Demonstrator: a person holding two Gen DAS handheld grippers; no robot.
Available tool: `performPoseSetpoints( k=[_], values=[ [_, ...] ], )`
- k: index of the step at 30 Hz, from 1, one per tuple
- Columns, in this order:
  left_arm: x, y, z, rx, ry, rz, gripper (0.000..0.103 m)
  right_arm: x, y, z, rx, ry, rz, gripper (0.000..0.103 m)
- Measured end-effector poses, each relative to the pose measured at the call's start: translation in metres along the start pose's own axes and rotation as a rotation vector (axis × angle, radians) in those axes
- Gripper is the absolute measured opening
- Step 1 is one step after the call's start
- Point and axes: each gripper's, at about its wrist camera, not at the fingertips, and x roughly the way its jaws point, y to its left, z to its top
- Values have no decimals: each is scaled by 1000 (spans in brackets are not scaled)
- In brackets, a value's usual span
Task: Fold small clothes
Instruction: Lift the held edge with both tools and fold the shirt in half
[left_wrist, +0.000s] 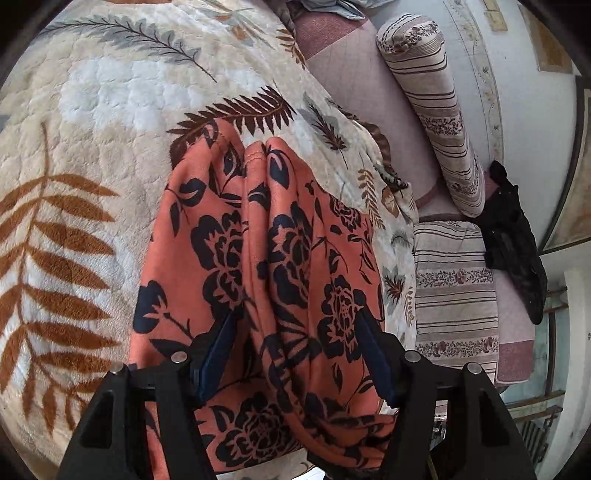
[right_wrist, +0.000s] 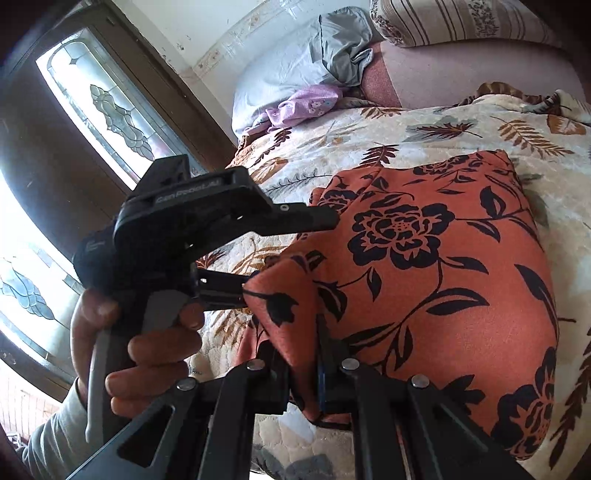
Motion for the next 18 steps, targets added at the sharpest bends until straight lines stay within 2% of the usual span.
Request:
performPoseSetpoints(
  k=[1, 2, 3, 4, 6, 10, 12, 14, 16, 18],
  values=[
    [2, 0, 4, 0, 1, 2, 53, 3, 0, 0, -7, 2, 0, 11],
    [4, -3, 7, 10, 5, 17, 36, 4, 1, -1, -15, 7, -1, 11],
    [3, -5, 11, 26, -8, 51, 24, 5, 1, -3, -21, 10, -4, 11],
    [0, -9, 13, 59, -36, 95, 17, 6, 1, -4, -26, 11, -7, 11],
    [-11, -25, 11, 163, -85, 125, 14, 7, 2, -5, -31, 10, -9, 11],
    [-39, -49, -2, 363, -215, 125, 14, 4, 21, 1, -88, -15, -9, 11],
    [-38, -35, 6, 348, -209, 159, 14, 9, 31, 2, -125, -12, -19, 11],
    [-25, -5, 18, 282, -160, 207, 14, 26, 30, 0, -127, 19, -30, 11],
    [-15, 22, 22, 223, -125, 261, 14, 51, 24, -4, -120, 97, -49, 11],
    [-19, 23, 19, 229, -138, 239, 14, 59, 19, -8, -94, 113, -43, 11]
  ],
)
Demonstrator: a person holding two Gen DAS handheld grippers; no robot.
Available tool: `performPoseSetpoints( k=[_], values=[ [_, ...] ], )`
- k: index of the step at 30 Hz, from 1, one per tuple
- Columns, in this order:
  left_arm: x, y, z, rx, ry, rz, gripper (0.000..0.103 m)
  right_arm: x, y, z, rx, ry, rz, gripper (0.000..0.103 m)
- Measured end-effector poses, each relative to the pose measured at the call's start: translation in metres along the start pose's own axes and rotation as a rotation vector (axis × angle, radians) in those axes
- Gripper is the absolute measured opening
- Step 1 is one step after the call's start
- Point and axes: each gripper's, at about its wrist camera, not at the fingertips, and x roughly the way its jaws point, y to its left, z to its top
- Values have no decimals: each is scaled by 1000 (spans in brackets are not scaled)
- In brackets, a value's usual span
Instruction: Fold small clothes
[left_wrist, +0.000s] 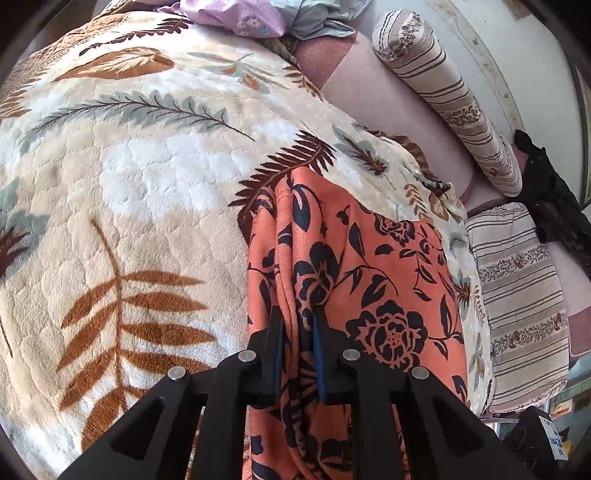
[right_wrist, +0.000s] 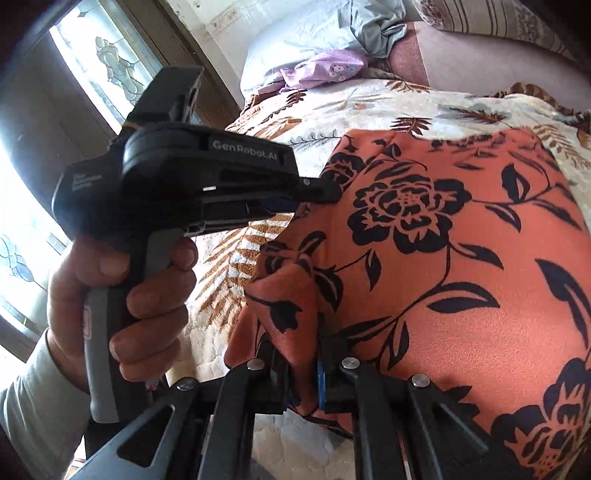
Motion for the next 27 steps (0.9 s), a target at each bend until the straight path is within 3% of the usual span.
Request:
performPoseSetpoints(
  k=[7, 10, 14, 18, 22, 24, 27],
  values=[
    [-29, -8, 7, 32, -76, -20, 13, -26, 10, 8, -2, -59, 7, 11],
    [-20, 13, 8, -17, -53, 47, 8, -23, 17, 10, -28, -50, -11, 11],
    [-9, 44, 3, -101, 0, 79, 8, 10, 17, 0, -32, 17, -31, 12],
    [-30, 29, 0, -60, -40, 6, 8, 11, 19, -1, -52, 11, -39, 12],
    [-41, 3, -9, -6, -9, -68, 8, 11, 31, -9, -148, -13, -77, 14],
    [-36, -6, -17, 29, 32, -40, 8, 9, 35, -14, -176, -43, -96, 15],
    [-18, 1, -37, 39, 107, 82, 11, 3, 41, -24, -196, -75, -110, 15]
  ],
)
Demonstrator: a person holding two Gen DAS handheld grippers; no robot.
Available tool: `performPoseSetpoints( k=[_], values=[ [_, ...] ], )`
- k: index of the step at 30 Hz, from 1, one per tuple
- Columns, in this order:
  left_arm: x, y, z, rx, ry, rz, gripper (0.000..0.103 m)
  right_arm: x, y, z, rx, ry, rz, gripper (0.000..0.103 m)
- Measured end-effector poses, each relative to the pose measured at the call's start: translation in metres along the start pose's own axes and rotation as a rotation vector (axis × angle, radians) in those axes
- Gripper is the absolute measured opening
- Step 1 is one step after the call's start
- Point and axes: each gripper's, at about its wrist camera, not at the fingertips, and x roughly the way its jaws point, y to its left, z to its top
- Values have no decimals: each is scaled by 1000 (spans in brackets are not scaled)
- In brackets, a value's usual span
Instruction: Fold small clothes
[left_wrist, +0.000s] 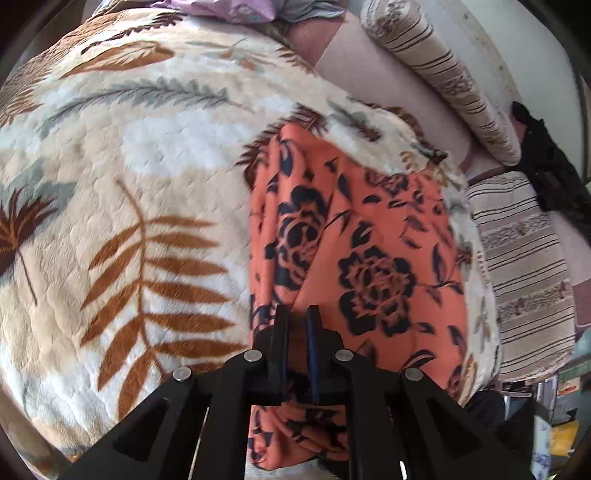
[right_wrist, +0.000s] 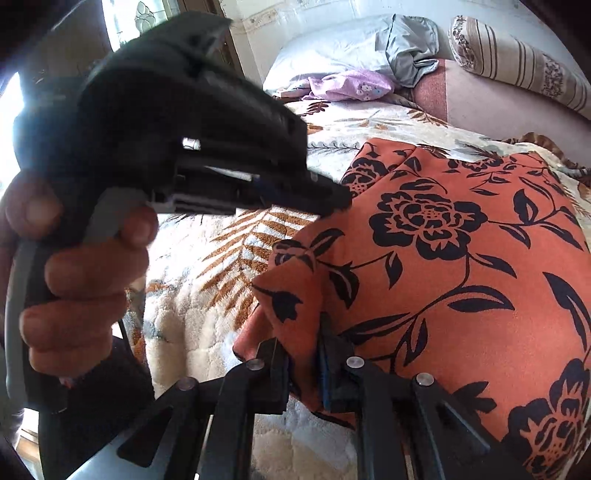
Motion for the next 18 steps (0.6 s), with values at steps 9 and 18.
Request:
performPoseSetpoints(
  k=[9, 18],
  values=[
    [-31, 12, -25, -49, -56, 46, 30, -47, -17, -23, 57, -17, 87, 15],
    [-15, -4, -51, -29, 31, 135, 34, -50, -78, -30, 429, 31, 227, 17]
  ],
)
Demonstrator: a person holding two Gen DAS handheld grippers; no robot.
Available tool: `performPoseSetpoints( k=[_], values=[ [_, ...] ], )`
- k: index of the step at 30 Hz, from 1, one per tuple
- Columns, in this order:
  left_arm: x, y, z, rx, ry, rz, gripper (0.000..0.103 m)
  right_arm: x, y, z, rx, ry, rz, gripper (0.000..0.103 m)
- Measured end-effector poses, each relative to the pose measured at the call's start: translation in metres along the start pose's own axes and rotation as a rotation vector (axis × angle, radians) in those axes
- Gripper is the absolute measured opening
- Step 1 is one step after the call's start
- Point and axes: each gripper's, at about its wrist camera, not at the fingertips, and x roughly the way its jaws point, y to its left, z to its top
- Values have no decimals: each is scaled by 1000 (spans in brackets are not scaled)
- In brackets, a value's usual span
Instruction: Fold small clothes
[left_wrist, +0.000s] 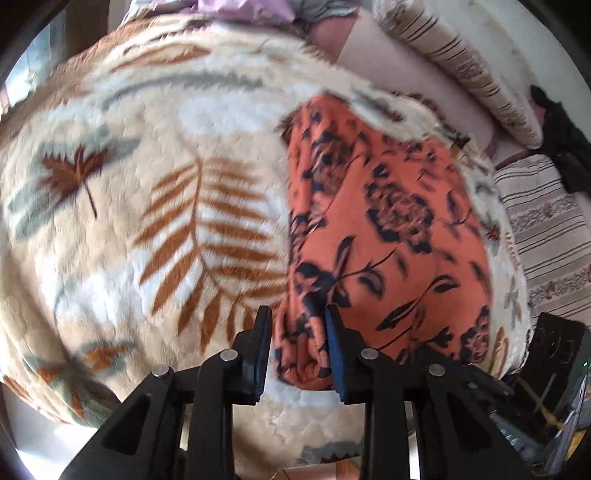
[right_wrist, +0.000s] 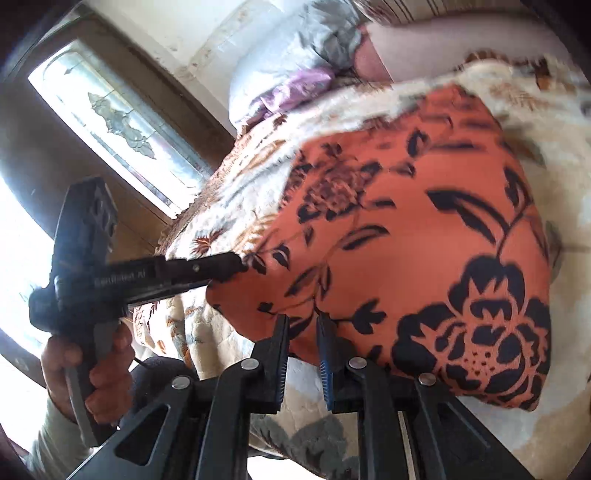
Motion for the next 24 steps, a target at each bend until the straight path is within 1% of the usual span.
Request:
performPoseSetpoints(
  k=[1, 2, 4, 6, 7, 10, 11, 12, 13, 14, 15, 17, 18, 19, 20, 21, 22, 23, 24],
  values=[
    [3, 5, -6, -25, -12, -30, 34, 1, -15, -2, 86, 15, 49, 17],
    [-2, 7, -9, -30, -30, -42, 34, 0, -29, -4, 168, 19, 105, 17],
    [-13, 5, -9, -37, -48, -38, 34, -9, -47, -7, 267, 25, 163, 17],
    [-30, -5, -7, 7, -96, -9, 33, -24, -55, -7, 307, 15, 194, 17],
    [-39, -10, -6, 28, -126, -8, 33, -34, -58, -6, 315, -1, 207, 19],
    [-58, -29, 5, 71, -208, -59, 33, -68, -73, 1, 345, -73, 210, 20],
    [-57, -37, 9, 88, -219, -63, 33, -77, -80, 5, 353, -98, 191, 26],
    [-55, -45, 14, 105, -221, -61, 33, -84, -89, 10, 364, -120, 165, 48],
    [-50, -51, 18, 118, -220, -64, 33, -88, -98, 14, 386, -136, 134, 66],
    [-44, -57, 21, 132, -221, -67, 33, -90, -108, 19, 419, -151, 108, 90],
    [-36, -61, 23, 150, -223, -46, 33, -92, -117, 23, 449, -171, 101, 90],
    [-12, -64, 26, 152, -181, 33, 33, -85, -128, 33, 484, -154, 130, 90],
    [-2, -61, 25, 149, -165, 46, 33, -78, -131, 38, 496, -130, 176, 90],
    [7, -57, 22, 149, -170, 60, 33, -69, -134, 42, 505, -101, 215, 90],
    [9, -55, 20, 147, -186, 60, 34, -62, -137, 45, 516, -86, 210, 90],
    [8, -55, 17, 148, -198, 58, 34, -56, -139, 49, 511, -69, 201, 88],
    [8, -56, 15, 155, -204, 64, 34, -44, -139, 52, 495, -42, 218, 83],
    [8, -56, 14, 164, -209, 75, 34, -34, -140, 54, 487, -26, 231, 47],
    [8, -56, 13, 169, -212, 73, 34, -29, -139, 53, 489, -9, 211, 41]
  ],
)
